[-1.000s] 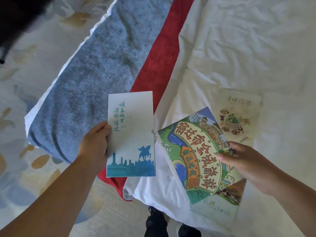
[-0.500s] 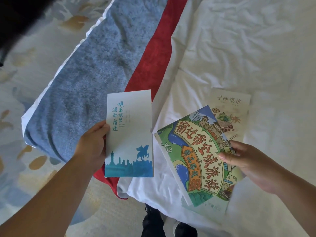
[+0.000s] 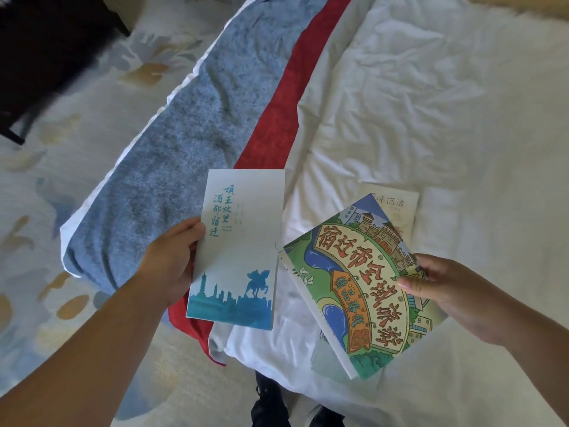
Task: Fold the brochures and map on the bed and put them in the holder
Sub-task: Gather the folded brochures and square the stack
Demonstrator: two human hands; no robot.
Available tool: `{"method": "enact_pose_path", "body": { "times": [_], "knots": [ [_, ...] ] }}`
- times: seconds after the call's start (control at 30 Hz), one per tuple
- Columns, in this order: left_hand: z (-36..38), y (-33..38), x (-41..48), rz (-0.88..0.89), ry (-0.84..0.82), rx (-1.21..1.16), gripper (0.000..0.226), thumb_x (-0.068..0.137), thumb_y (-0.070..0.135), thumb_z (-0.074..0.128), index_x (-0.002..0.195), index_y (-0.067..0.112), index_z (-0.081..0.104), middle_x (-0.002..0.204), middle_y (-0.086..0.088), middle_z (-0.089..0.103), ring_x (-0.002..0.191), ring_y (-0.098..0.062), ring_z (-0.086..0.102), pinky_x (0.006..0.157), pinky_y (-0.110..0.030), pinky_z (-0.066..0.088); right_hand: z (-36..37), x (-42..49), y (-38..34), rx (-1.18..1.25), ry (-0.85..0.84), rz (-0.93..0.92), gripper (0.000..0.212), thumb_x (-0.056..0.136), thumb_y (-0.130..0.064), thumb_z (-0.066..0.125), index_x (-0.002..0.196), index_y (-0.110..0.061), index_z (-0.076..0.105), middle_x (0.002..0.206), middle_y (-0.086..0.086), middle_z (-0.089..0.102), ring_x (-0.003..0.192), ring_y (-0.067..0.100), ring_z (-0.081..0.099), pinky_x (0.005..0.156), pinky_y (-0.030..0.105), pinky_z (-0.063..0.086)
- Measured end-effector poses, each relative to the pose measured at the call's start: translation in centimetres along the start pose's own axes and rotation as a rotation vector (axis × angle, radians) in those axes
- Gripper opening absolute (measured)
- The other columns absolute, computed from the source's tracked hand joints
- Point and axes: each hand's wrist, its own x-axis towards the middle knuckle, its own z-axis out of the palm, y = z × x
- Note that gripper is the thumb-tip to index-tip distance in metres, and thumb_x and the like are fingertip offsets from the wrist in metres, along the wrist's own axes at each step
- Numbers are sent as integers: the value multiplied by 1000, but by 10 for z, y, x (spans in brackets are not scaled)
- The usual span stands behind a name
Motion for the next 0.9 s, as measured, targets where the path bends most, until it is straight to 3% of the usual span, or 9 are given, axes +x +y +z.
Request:
{"method": "enact_pose_path", "body": {
  "times": [0.13,0.4,0.63,0.9],
  "knots": [
    [12,28,-19,34,-1,-13,18,99,16,52,106,20,68,100,-1,76,81,-16,73,64,-33,58,-17,-24,-21,18,13,-56,24,79,-24,70,102,-21,73,105,10,75,94,32,73,94,54,49],
    [37,74,-55,110,-43,8,21,100,18,51,96,24,72,98,-1,76,88,-21,71,71,-38,58,-40,-66,-52,-6,42,-114,15,79,-27,69,93,-26,74,102,10,76,92,32,73,94,55,48],
    [56,105,-87,151,-57,7,16,98,18,55,104,19,69,100,-4,76,93,-25,69,76,-42,57,-59,-103,-67,-41,95,-153,16,91,-16,64,105,-15,69,100,10,76,89,32,74,92,54,51],
    [74,140,-126,233,-99,14,15,97,17,55,104,17,68,88,-3,76,83,-25,68,76,-43,58,-71,-149,-73,-46,112,-241,13,93,-14,62,105,-13,68,98,8,76,88,30,74,78,43,57]
  ]
}}
